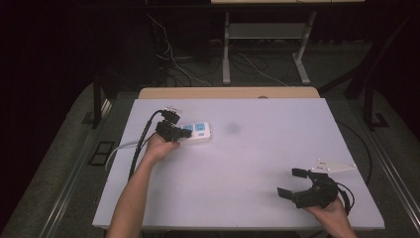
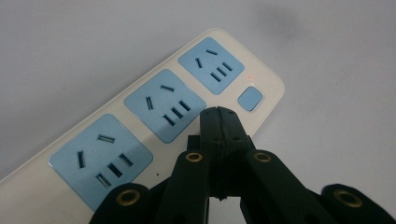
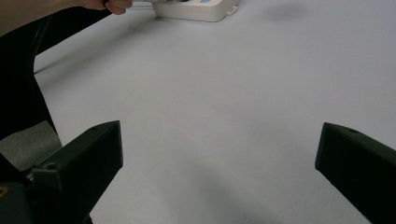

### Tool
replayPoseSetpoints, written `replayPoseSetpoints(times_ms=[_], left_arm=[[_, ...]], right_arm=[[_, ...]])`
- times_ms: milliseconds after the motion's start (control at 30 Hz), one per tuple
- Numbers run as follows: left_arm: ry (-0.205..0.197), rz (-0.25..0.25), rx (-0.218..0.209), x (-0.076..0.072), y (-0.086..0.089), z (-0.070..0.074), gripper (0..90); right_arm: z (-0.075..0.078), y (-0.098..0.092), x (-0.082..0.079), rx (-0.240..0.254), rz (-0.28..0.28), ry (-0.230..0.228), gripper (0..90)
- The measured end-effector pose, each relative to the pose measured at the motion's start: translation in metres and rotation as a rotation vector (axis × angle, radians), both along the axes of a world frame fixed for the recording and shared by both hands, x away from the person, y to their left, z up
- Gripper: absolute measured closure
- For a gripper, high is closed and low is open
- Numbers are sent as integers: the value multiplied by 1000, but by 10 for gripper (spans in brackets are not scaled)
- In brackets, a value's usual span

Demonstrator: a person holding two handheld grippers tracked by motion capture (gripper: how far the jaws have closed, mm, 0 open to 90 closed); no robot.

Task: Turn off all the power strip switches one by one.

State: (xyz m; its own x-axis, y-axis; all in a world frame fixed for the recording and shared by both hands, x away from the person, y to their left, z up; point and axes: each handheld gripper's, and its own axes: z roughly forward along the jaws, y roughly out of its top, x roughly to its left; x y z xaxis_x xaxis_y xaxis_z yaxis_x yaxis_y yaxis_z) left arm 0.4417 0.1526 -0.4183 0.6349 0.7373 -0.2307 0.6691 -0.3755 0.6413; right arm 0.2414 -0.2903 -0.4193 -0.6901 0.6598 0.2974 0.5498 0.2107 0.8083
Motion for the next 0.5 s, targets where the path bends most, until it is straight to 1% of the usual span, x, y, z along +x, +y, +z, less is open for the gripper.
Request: replayPoseSetpoints(times_ms=[233, 467, 500], left_arm=[[0, 5, 0, 0, -1, 0, 895], [-2, 1, 10, -1, 0, 1, 895], [-8, 3, 14, -2, 0, 1, 895]], right_arm=[[0, -1, 0, 3, -2, 2, 6], [0, -2, 0, 4, -3, 1, 7], [0, -2, 0, 4, -3, 1, 7]])
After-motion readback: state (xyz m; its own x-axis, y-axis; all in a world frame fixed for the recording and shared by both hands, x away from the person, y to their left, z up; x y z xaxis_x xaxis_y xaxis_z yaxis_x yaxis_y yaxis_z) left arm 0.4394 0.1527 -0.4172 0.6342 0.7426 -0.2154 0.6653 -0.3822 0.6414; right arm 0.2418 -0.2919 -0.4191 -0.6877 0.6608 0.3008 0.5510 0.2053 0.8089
